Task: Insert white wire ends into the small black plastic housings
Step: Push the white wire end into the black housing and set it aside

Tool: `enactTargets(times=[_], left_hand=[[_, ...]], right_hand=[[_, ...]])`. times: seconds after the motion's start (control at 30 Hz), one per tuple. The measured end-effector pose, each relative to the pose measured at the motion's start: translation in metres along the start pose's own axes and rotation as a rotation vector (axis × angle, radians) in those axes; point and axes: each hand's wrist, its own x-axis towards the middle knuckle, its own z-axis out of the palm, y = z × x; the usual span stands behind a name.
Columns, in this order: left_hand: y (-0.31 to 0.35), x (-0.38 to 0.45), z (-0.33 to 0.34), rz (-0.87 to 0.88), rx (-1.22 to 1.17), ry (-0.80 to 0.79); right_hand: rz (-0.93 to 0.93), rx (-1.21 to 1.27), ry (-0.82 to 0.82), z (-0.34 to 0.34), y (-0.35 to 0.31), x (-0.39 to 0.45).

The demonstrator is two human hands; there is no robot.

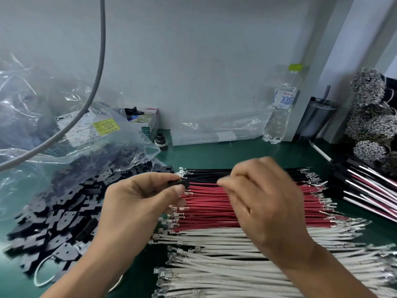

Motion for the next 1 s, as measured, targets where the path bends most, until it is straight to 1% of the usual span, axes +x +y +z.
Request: enactTargets(times=[0.07,0.1,0.13,0.17,0.23,0.33,0.47,0.6,0.73,0.83,0.93,1.0], left_hand=[[-0.001,0.003,-0.002,-0.038,-0.054,0.023],[-0.002,0.003,-0.001,-0.054,-0.065,0.024],[-0.002,0.004,-0.001,-0.066,-0.074,0.021],[-0.002,0.004,-0.001,-0.076,-0.081,0.019],[-0.003,0.004,-0.001,-0.088,-0.088,0.017],[-0.004,0.005,-0.002,-0.096,-0.104,0.033],[-0.004,0.006,-0.002,-0.095,-0.127,0.059],[-0.005,0.006,-0.002,-0.103,-0.131,0.061],[-0.005,0.005,-0.002,-0.110,-0.124,0.061],[-0.004,0.006,-0.003,-0.108,-0.125,0.075],[-0.001,0.007,-0.006,-0.108,-0.186,0.056],[0.001,0.007,-0.007,-0.135,-0.244,0.009]], right_hand=[[-0.010,0.052,-0.206,0.006,-0.007,-0.006],[0.016,0.077,-0.306,0.010,-0.010,-0.008],[0.053,0.103,-0.372,0.013,-0.012,-0.009],[0.092,0.134,-0.402,0.016,-0.012,-0.009],[0.153,0.181,-0.404,0.020,-0.011,-0.008],[0.184,0.210,-0.411,0.020,-0.012,-0.007],[0.178,0.173,-0.417,0.017,-0.012,-0.008],[0.183,0.215,-0.411,0.015,-0.014,-0.006],[0.161,0.172,-0.433,0.018,-0.020,-0.004],[0.187,0.167,-0.389,0.015,-0.016,-0.005],[0.251,0.299,-0.303,0.012,-0.012,-0.004],[0.284,0.408,-0.273,0.010,-0.013,-0.003]])
